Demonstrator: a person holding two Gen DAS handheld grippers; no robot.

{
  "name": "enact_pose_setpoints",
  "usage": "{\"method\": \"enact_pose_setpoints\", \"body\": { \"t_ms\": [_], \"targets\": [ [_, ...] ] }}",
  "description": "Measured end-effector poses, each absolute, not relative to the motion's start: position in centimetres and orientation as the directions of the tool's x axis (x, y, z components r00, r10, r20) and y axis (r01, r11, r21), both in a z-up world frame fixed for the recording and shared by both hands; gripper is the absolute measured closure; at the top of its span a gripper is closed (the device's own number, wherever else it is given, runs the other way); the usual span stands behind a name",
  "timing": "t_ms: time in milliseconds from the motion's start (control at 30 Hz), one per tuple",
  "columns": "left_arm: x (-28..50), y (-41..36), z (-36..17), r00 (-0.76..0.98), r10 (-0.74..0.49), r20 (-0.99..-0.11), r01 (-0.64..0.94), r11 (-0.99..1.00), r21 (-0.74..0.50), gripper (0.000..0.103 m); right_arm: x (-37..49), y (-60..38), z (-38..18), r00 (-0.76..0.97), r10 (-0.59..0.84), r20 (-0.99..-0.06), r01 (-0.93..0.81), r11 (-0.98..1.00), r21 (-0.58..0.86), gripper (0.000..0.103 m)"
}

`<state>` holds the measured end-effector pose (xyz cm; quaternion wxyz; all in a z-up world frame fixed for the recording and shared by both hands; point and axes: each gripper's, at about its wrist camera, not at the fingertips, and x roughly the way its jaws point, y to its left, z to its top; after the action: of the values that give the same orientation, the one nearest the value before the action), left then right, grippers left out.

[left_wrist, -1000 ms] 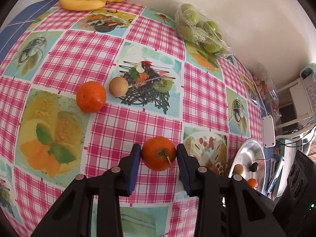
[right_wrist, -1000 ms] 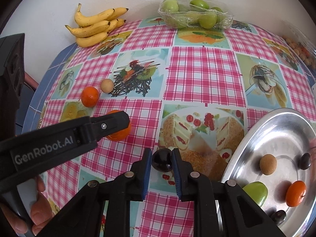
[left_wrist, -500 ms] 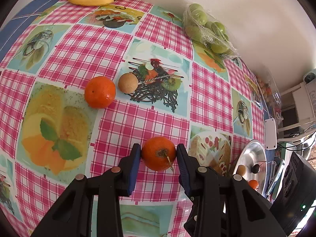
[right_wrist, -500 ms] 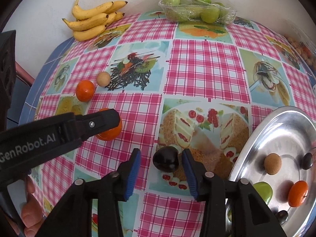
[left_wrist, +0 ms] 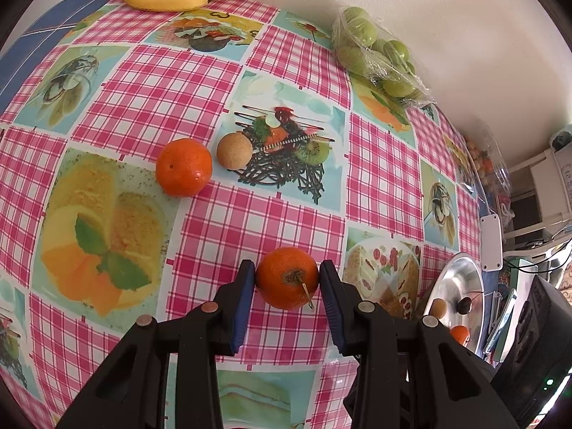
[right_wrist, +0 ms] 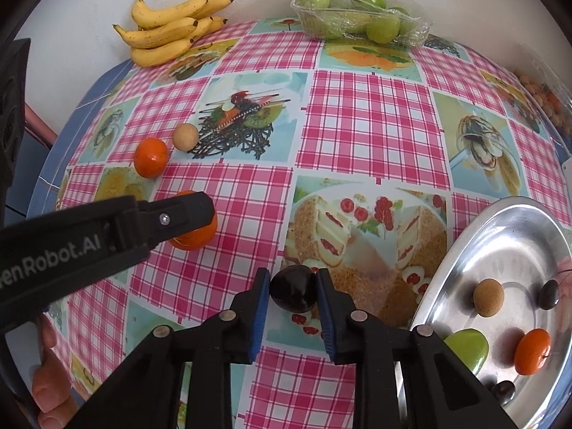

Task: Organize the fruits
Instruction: 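Lift the tangerine with the left tool while the right tool lifts the plum, then carry the tangerine with the left tool while the right tool carries the plum over the bowl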

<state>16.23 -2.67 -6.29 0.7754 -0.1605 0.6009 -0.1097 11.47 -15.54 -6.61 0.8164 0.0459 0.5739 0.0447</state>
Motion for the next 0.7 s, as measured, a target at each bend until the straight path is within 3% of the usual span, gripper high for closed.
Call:
{"method": "enact_pose_setpoints", "body": {
  "t_ms": [700],
  "targets": [
    [15.2, -4.5, -3.4, 0.32, -0.348, -0.881, 0.058, 0.936, -0.348, 0.064, 9.9, -20.8, -2.4, 0.422, 0.122, -0.898, 0.109, 0.977, 0.184, 0.075]
  ]
}}
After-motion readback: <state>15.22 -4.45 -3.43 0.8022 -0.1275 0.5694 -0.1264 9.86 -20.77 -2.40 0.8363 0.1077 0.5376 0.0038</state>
